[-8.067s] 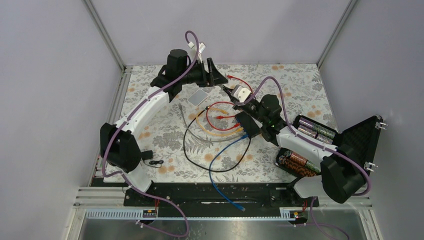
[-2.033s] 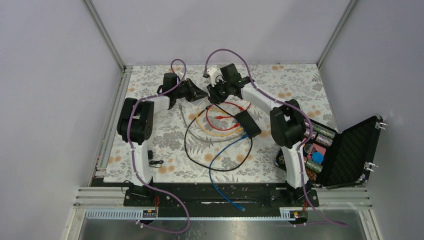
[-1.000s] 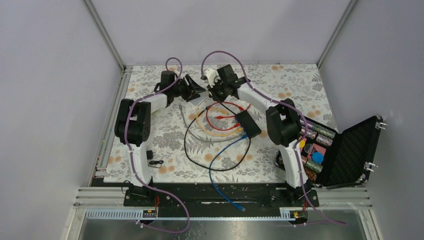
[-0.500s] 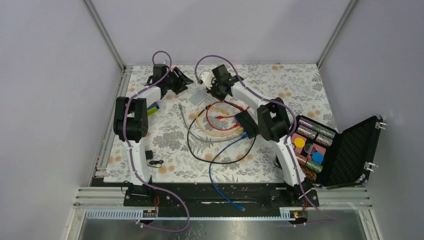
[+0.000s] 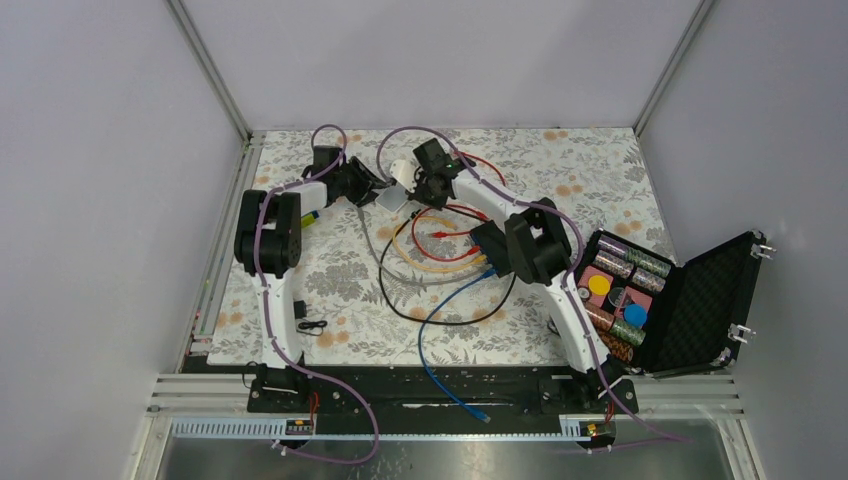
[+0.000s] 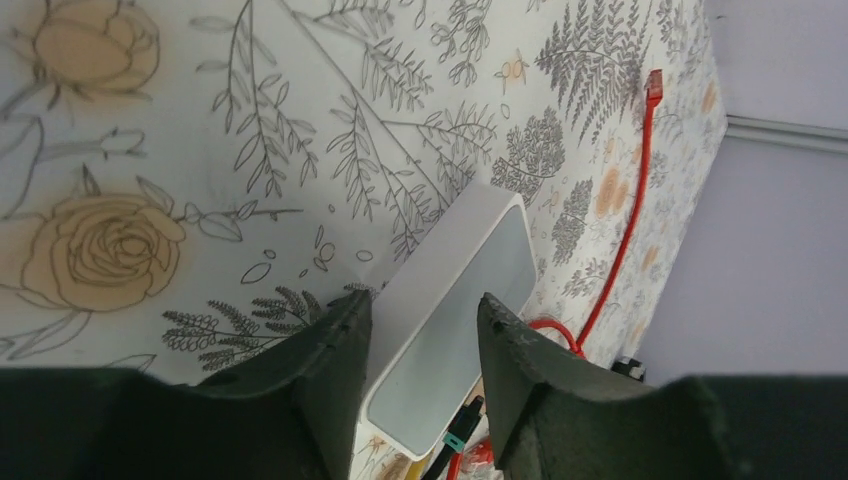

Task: Insert the plug into the switch port
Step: Insert the connector into the switch port.

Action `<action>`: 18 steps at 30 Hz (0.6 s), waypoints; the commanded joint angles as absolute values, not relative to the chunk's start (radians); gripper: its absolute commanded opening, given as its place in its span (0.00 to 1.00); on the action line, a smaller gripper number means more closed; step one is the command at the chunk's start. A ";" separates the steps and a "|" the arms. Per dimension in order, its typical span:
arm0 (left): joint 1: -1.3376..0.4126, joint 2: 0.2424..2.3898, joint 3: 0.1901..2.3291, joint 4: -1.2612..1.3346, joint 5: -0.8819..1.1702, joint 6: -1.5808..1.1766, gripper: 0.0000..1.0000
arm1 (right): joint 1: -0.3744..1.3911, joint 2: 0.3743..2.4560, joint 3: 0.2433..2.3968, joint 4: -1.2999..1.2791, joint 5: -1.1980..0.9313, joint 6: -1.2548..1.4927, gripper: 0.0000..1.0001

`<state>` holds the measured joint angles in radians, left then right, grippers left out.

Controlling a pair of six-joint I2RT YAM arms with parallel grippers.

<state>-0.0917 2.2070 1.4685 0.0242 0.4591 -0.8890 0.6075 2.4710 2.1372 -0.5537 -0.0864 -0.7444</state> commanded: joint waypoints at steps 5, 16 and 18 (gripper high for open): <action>-0.095 2.111 1.349 0.082 0.499 -0.933 0.40 | 0.625 2.490 2.173 -0.550 -0.028 -0.826 0.00; -0.083 2.148 1.487 0.031 0.456 -0.846 0.47 | 0.614 2.441 2.064 -0.444 -0.025 -0.869 0.00; -0.083 2.183 1.537 0.006 0.468 -0.836 0.47 | 0.610 2.441 2.064 -0.443 -0.013 -0.880 0.00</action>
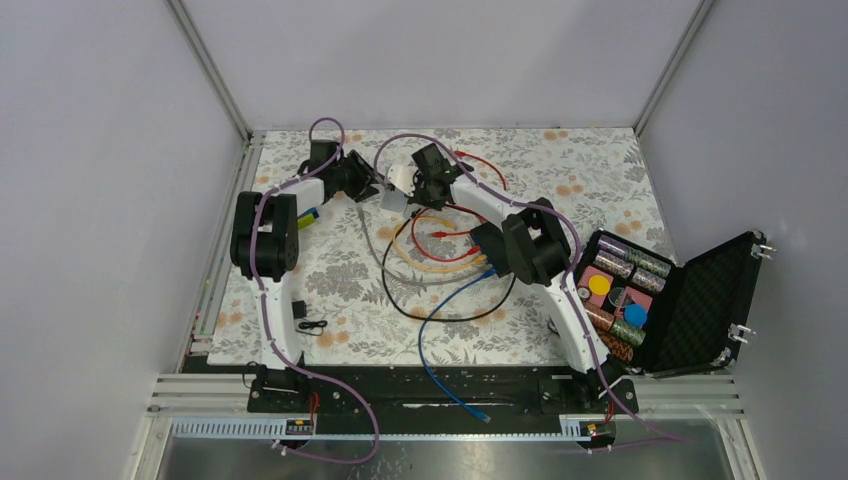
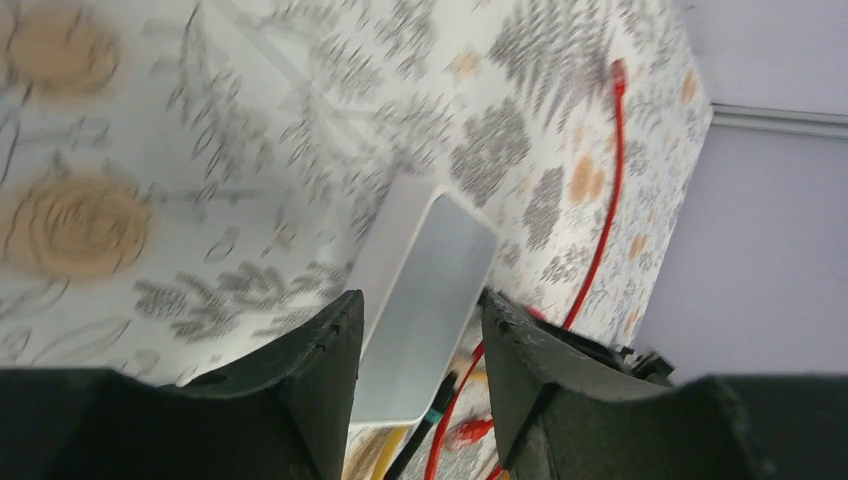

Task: Insert the plug into the switch port
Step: Insert the connector into the switch port.

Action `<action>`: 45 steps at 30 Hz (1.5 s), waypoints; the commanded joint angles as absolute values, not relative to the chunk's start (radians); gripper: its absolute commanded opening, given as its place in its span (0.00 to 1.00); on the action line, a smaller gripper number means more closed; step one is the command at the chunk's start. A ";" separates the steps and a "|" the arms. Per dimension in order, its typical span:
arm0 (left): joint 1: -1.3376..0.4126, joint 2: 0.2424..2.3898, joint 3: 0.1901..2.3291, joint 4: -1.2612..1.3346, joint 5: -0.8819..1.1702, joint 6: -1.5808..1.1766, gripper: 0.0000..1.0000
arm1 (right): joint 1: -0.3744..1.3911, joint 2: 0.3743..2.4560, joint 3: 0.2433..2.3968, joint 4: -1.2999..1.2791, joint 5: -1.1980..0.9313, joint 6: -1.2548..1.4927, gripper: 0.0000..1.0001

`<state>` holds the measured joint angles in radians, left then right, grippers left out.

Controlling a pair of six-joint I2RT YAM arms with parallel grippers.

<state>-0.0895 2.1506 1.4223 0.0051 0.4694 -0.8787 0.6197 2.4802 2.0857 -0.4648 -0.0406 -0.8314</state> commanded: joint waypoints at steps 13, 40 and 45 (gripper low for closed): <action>-0.084 2.278 1.634 -0.032 0.491 -0.822 0.47 | 0.581 2.435 2.088 -0.418 -0.046 -0.877 0.00; -0.090 2.307 1.626 -0.014 0.616 -0.774 0.45 | 0.591 2.342 1.911 -0.166 -0.157 -0.890 0.00; -0.096 2.333 1.643 -0.015 0.657 -0.773 0.44 | 0.591 2.340 1.910 -0.139 -0.162 -0.871 0.00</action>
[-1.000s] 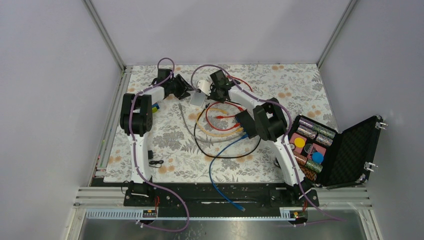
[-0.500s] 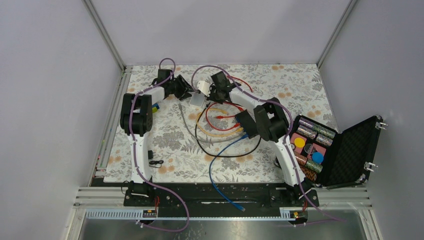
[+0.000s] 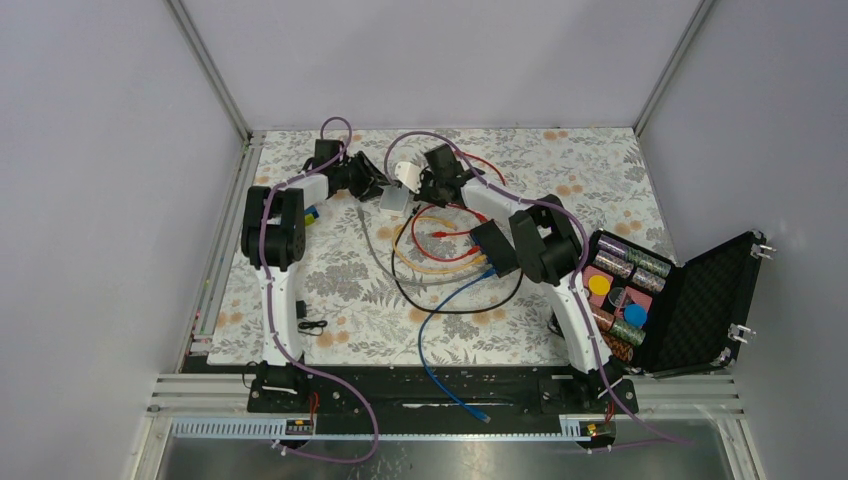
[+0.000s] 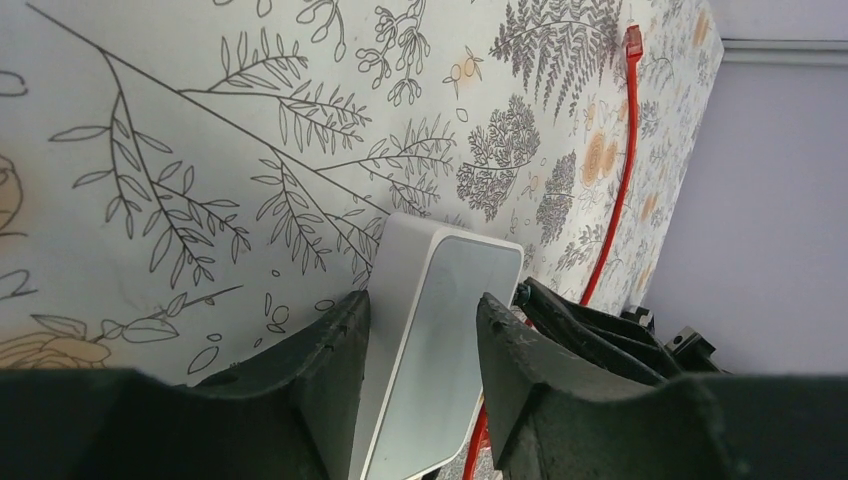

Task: Insert the plug into the switch port
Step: Insert the connector into the switch port.

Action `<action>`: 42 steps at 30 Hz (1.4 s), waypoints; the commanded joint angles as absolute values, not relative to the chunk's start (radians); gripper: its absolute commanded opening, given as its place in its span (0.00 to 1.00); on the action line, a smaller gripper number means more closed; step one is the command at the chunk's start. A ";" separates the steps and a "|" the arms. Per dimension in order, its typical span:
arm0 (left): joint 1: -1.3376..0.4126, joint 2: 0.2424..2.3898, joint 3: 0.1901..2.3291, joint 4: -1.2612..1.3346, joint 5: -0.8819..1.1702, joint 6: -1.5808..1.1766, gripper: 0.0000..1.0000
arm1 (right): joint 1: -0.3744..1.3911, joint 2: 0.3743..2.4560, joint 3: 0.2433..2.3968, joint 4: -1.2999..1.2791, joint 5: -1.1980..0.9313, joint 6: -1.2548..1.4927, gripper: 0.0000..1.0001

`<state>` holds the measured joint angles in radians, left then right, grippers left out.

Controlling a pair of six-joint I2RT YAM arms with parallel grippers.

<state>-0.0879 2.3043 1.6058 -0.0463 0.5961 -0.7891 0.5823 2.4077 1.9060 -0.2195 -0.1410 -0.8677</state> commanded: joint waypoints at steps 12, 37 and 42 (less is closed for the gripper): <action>-0.105 2.359 1.689 -0.037 0.717 -0.696 0.45 | 0.592 2.286 1.794 -0.039 -0.250 -0.941 0.00; -0.118 2.360 1.722 -0.068 0.722 -0.657 0.47 | 0.595 2.300 1.801 0.006 -0.128 -0.930 0.00; -0.119 2.366 1.733 -0.081 0.715 -0.640 0.48 | 0.595 2.326 1.835 -0.028 -0.115 -0.940 0.00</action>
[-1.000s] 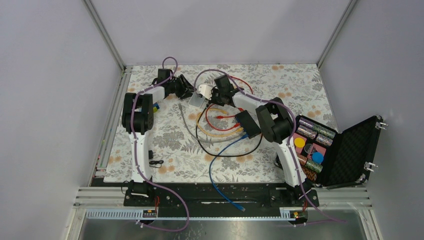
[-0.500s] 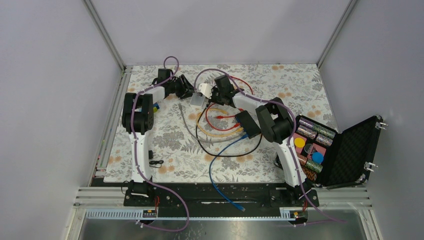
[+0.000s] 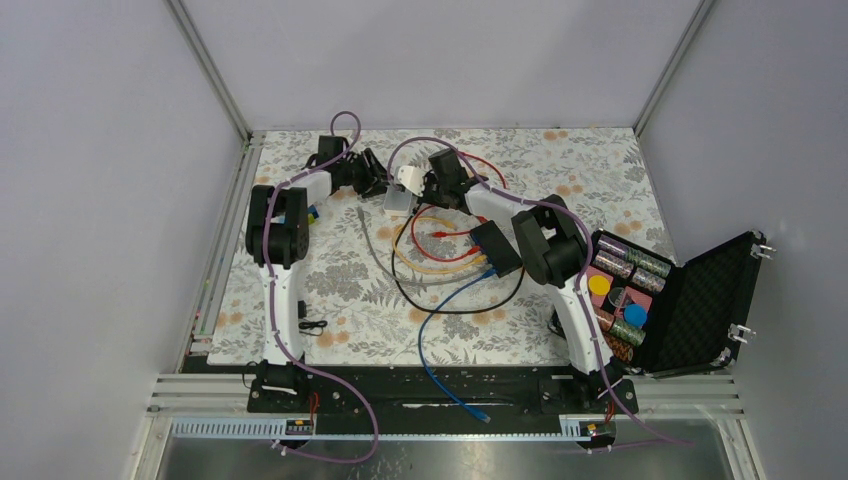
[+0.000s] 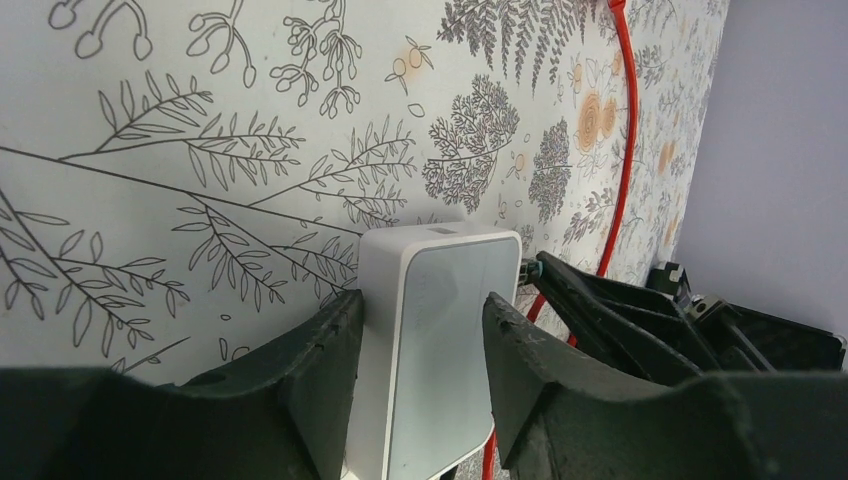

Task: Insert the plug into the switch port
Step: Insert the connector into the switch port.

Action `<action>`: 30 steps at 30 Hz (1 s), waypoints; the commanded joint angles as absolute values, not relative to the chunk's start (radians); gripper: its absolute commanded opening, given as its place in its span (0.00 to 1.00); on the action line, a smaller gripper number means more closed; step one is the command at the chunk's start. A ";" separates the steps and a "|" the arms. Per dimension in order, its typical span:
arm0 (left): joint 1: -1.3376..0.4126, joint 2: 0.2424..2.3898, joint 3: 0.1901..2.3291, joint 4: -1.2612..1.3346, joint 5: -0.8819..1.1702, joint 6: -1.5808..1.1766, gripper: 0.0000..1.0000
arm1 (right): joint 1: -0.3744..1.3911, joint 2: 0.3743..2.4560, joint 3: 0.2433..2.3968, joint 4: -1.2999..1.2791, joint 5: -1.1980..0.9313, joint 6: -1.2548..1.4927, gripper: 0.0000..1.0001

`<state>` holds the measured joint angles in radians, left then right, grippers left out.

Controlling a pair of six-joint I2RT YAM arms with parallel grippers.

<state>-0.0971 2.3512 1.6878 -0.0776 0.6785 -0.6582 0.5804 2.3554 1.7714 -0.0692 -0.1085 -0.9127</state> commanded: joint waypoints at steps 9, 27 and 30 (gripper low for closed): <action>-0.131 2.383 1.746 -0.069 0.745 -0.636 0.48 | 0.605 2.341 1.845 -0.038 -0.127 -0.984 0.00; -0.144 2.268 1.627 -0.039 0.745 -0.600 0.40 | 0.644 2.258 1.743 0.017 -0.130 -0.987 0.00; -0.153 2.267 1.615 -0.035 0.753 -0.600 0.40 | 0.644 2.259 1.733 0.055 -0.145 -0.961 0.00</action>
